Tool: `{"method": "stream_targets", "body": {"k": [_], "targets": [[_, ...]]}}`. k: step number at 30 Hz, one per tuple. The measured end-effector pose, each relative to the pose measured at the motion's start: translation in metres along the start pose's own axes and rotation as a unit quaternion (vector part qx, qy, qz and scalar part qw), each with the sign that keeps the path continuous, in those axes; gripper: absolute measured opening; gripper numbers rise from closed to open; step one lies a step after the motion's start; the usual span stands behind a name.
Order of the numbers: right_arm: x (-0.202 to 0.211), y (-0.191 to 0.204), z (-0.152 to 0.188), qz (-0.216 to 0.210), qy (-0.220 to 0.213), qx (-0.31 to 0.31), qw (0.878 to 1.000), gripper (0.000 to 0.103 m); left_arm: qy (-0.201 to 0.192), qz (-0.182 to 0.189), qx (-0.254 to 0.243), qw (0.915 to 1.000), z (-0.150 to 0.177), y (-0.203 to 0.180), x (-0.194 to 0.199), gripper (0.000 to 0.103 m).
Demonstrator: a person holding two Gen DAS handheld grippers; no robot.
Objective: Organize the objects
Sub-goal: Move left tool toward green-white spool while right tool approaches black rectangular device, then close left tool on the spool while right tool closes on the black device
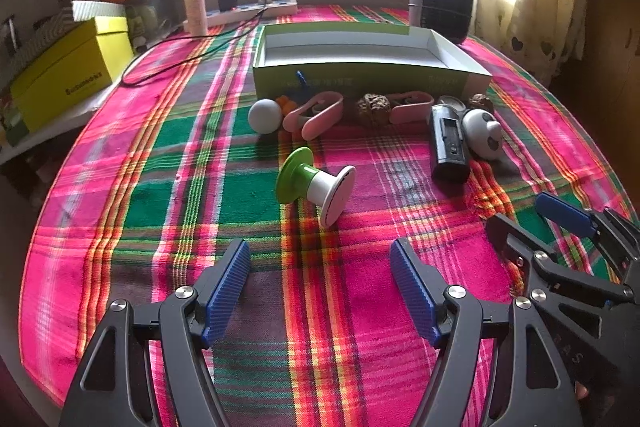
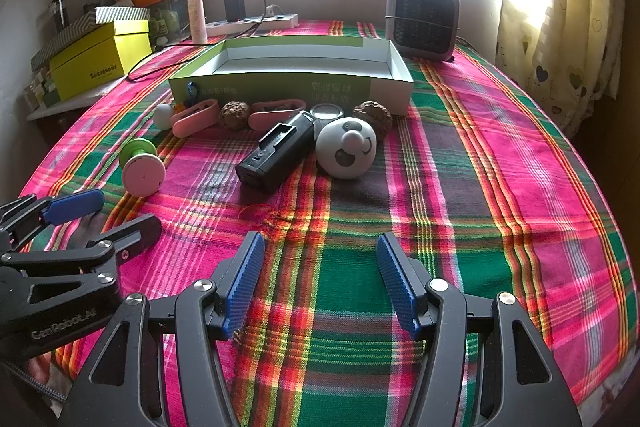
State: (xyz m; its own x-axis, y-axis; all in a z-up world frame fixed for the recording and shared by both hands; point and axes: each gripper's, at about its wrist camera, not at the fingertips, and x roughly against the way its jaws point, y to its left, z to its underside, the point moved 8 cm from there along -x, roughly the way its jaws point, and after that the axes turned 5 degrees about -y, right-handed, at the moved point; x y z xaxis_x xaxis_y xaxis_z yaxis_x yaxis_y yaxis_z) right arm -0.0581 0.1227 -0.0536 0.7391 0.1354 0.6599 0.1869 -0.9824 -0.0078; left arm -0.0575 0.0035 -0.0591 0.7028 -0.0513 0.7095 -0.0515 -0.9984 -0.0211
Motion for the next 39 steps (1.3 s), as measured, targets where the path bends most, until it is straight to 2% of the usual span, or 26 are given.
{"method": "stream_targets", "body": {"k": [5,9,14,20,25,35,39], "targets": [[0.000,-0.001,-0.003,-0.027,0.008,-0.018,0.999,0.060,-0.003,0.016,0.011,0.9998,-0.001,0.009,0.005,0.072],[0.002,0.005,-0.012,-0.050,-0.004,-0.016,0.999,0.059,-0.026,0.018,0.012,0.9994,-0.008,0.018,0.012,0.072],[-0.003,0.016,-0.021,-0.072,-0.006,-0.012,0.997,0.059,-0.020,0.036,0.017,0.9990,-0.012,0.026,0.007,0.072],[-0.012,0.019,-0.029,-0.079,0.006,-0.014,0.997,0.059,-0.023,0.050,0.007,0.9985,-0.019,0.026,0.001,0.072],[-0.020,0.020,-0.034,-0.085,0.015,-0.017,0.996,0.060,-0.019,0.037,0.003,0.9991,-0.023,0.030,-0.007,0.072],[-0.038,0.024,-0.043,-0.081,0.032,-0.016,0.996,0.059,0.000,0.039,0.000,0.9992,-0.027,0.036,-0.025,0.072],[-0.046,0.023,-0.046,-0.074,0.038,-0.014,0.996,0.055,0.000,0.038,-0.008,0.9992,-0.033,0.036,-0.030,0.072]]}}
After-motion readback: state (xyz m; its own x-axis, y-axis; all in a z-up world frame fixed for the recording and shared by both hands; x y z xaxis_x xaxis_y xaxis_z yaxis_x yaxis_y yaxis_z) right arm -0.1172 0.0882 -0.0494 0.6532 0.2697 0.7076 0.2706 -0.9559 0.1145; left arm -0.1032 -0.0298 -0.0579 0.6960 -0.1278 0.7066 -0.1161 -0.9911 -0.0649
